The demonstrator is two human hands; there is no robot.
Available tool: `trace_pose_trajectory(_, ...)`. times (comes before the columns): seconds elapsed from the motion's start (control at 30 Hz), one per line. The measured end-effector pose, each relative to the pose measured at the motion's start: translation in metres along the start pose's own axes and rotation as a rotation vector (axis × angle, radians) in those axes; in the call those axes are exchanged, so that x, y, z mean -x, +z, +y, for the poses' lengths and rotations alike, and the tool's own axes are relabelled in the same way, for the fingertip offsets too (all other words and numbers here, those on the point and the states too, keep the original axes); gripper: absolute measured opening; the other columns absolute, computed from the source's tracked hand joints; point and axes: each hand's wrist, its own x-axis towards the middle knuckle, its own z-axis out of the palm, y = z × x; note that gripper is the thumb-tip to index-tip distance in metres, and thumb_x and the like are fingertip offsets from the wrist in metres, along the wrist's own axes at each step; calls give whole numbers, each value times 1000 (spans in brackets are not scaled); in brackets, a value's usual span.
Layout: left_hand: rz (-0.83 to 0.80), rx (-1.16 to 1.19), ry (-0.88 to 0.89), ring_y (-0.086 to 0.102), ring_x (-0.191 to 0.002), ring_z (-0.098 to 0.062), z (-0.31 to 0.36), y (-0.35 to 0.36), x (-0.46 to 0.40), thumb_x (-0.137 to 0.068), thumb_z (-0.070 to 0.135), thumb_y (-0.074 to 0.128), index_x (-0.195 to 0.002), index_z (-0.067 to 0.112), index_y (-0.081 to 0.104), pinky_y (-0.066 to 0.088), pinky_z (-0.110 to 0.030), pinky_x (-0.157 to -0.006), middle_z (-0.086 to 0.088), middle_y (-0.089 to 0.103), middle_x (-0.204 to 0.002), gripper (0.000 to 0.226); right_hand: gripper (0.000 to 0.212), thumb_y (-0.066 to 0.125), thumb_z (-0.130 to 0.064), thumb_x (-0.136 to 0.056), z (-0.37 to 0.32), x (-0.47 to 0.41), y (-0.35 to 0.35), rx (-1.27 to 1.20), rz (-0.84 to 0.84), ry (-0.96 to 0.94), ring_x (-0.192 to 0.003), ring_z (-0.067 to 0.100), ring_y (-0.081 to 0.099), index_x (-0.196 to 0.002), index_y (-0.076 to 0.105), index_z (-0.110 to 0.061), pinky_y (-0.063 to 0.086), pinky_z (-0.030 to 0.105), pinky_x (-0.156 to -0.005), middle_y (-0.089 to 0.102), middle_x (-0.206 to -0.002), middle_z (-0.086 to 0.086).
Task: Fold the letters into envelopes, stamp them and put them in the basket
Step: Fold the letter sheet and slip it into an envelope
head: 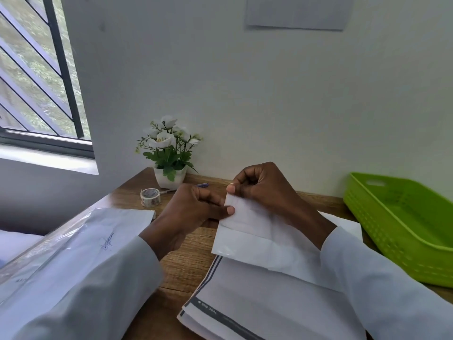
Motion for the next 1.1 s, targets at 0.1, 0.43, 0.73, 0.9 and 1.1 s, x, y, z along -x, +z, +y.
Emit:
trace_pose_trajectory(0.1, -27, -24, -37, 73, -76, -25, -2, -1, -1, -71, 1, 80, -81, -9, 69, 61, -29, -63, -19, 74, -84, 18, 10, 81, -20, -78, 4, -4, -2, 7, 10, 6, -64, 8, 60, -72, 75, -14, 48, 24, -61, 73, -73, 7)
trace_pose_trajectory(0.43, -214, -179, -216, 70, -66, -18, -6, -7, -5, -71, -1, 79, -89, -12, 70, 56, -22, -55, -15, 74, -82, 23, 13, 81, -20, -78, 26, -15, 1, 15, 33, 24, -68, 12, 62, -75, 76, -9, 51, 30, -68, 73, -73, 4)
trace_pose_trajectory(0.73, -374, -308, -365, 71, -67, -15, -16, -9, -7, -75, 4, 79, -96, -6, 72, 58, -21, -59, -18, 75, -89, 24, 11, 79, -23, -79, 50, -4, 24, 47, 10, 35, -60, 0, 54, -73, 74, -15, 46, 28, -64, 64, -61, -14)
trace_pose_trajectory(0.9, -187, -122, -244, 74, -79, -23, -22, -2, -12, -82, 18, 74, -98, -5, 70, 60, -27, -62, -18, 76, -92, 29, 11, 78, -20, -82, 46, -2, 20, -26, -75, 24, -55, -2, 51, -74, 73, -15, 42, 17, -55, 64, -63, -10)
trace_pose_trajectory(1.1, -90, -88, -227, 74, -73, -21, -23, -1, -13, -77, 1, 77, -88, -5, 71, 59, -26, -59, -17, 75, -87, 14, 9, 78, -23, -82, 47, 0, 22, 40, -132, 15, -57, -1, 53, -75, 74, -18, 43, 19, -56, 65, -65, -11)
